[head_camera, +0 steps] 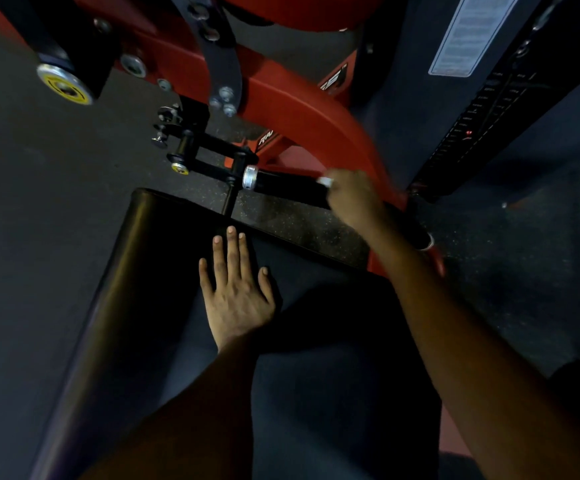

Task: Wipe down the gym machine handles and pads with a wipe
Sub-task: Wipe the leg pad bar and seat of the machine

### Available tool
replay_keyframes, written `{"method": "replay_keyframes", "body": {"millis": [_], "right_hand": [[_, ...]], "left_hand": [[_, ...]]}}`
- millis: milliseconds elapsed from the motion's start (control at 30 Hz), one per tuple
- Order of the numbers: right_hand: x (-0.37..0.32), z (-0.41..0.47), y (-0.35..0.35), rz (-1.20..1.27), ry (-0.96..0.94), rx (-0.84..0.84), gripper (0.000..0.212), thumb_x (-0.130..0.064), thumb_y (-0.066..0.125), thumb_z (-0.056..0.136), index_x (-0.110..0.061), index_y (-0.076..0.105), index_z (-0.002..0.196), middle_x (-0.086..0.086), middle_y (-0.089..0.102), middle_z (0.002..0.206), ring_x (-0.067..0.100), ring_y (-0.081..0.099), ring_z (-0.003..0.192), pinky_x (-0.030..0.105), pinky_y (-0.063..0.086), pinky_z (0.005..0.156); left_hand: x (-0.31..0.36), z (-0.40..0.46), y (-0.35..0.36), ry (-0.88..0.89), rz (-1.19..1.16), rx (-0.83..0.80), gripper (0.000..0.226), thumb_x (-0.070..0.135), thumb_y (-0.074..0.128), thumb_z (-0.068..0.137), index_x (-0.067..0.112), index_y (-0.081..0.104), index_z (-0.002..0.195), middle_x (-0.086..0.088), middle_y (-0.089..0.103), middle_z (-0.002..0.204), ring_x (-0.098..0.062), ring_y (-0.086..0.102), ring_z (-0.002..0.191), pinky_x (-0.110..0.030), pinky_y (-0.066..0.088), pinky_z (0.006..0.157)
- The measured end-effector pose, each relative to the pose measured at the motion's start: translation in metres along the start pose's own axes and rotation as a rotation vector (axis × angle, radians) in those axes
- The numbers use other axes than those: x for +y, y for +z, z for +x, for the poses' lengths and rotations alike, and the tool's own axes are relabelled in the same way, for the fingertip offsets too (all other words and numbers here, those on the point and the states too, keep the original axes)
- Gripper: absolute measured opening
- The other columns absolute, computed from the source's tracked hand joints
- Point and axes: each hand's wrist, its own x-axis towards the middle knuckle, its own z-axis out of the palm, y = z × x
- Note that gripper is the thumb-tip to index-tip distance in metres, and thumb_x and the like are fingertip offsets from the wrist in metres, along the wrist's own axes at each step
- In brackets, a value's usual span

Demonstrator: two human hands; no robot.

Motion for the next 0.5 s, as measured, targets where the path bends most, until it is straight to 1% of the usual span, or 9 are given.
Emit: {"method": "replay_keyframes", "body": {"millis": [33, 100, 133, 200, 233, 300, 367, 433, 500], "right_hand": [[0.021, -0.011, -0.001, -0.021, 0.039, 0.081, 0.026, -0.002, 0.043, 0.093, -0.007, 0.061, 0.111, 0.006, 0.062, 0.090, 0.017, 0.057, 0.073, 0.025, 0.045, 0.056], [0.047, -0.032, -0.004, -0.043, 0.115, 0.185, 0.032, 0.000, 0.040, 0.093, -0.007, 0.058, 0.119, 0.014, 0.064, 0.103, 0.025, 0.062, 0.086, 0.033, 0.051, 0.069], [0.050, -0.038, -0.004, -0.046, 0.142, 0.216, 0.034, 0.001, 0.040, 0.093, -0.007, 0.056, 0.121, 0.016, 0.063, 0.108, 0.027, 0.062, 0.093, 0.031, 0.049, 0.073], [0.029, -0.038, 0.003, -0.053, 0.162, 0.273, 0.036, 0.001, 0.043, 0.093, -0.008, 0.054, 0.126, 0.013, 0.059, 0.115, 0.024, 0.059, 0.101, 0.022, 0.040, 0.074], [0.009, -0.035, 0.008, -0.021, 0.108, 0.285, 0.038, 0.002, 0.044, 0.092, -0.008, 0.053, 0.127, 0.011, 0.057, 0.119, 0.023, 0.057, 0.103, 0.021, 0.039, 0.077], [-0.036, -0.025, 0.024, 0.046, -0.099, 0.246, 0.047, 0.007, 0.042, 0.090, -0.008, 0.049, 0.134, 0.012, 0.053, 0.130, 0.024, 0.053, 0.115, 0.024, 0.039, 0.094], [-0.064, -0.015, 0.043, -0.051, -0.232, 0.162, 0.054, 0.005, 0.032, 0.091, -0.007, 0.035, 0.144, 0.012, 0.038, 0.146, 0.025, 0.035, 0.135, 0.029, 0.025, 0.113], [-0.061, -0.011, 0.049, -0.106, -0.337, 0.153, 0.062, 0.003, 0.017, 0.087, -0.006, 0.027, 0.147, 0.010, 0.027, 0.154, 0.024, 0.020, 0.144, 0.031, 0.009, 0.119], [-0.029, -0.019, 0.048, -0.153, -0.491, 0.196, 0.068, 0.005, 0.014, 0.079, -0.003, 0.035, 0.143, 0.012, 0.033, 0.151, 0.026, 0.026, 0.142, 0.035, 0.015, 0.118]], "left_hand": [[0.000, 0.000, 0.000, -0.001, -0.003, 0.002, 0.062, 0.037, 0.026, 0.096, 0.008, 0.026, 0.151, -0.006, 0.020, 0.160, -0.024, 0.015, 0.148, -0.044, 0.004, 0.117], [0.000, 0.000, 0.001, -0.003, -0.008, 0.006, 0.062, 0.037, 0.026, 0.097, 0.008, 0.027, 0.151, -0.006, 0.020, 0.160, -0.024, 0.014, 0.148, -0.044, 0.004, 0.118], [0.000, 0.000, 0.001, -0.002, -0.008, 0.005, 0.062, 0.037, 0.026, 0.097, 0.008, 0.026, 0.151, -0.006, 0.020, 0.160, -0.024, 0.014, 0.148, -0.044, 0.004, 0.118], [0.000, 0.001, 0.001, 0.004, -0.008, 0.003, 0.062, 0.037, 0.026, 0.097, 0.008, 0.027, 0.151, -0.006, 0.020, 0.160, -0.024, 0.014, 0.148, -0.044, 0.005, 0.118], [0.000, 0.001, 0.001, 0.005, -0.004, 0.003, 0.062, 0.037, 0.026, 0.097, 0.008, 0.027, 0.151, -0.006, 0.021, 0.160, -0.024, 0.014, 0.148, -0.044, 0.005, 0.118], [0.000, 0.001, 0.001, 0.001, 0.004, 0.001, 0.062, 0.037, 0.027, 0.096, 0.008, 0.028, 0.151, -0.006, 0.021, 0.160, -0.024, 0.015, 0.148, -0.044, 0.005, 0.118], [0.000, 0.001, 0.001, -0.004, 0.010, -0.002, 0.062, 0.038, 0.026, 0.096, 0.008, 0.027, 0.151, -0.005, 0.019, 0.160, -0.023, 0.014, 0.148, -0.043, 0.004, 0.118], [0.000, 0.000, 0.001, -0.005, 0.018, -0.002, 0.062, 0.038, 0.025, 0.097, 0.008, 0.026, 0.151, -0.006, 0.018, 0.160, -0.023, 0.013, 0.148, -0.043, 0.004, 0.118], [-0.001, 0.000, 0.001, 0.000, 0.015, 0.003, 0.062, 0.038, 0.026, 0.097, 0.008, 0.026, 0.151, -0.006, 0.019, 0.160, -0.024, 0.015, 0.148, -0.044, 0.005, 0.117]]}}
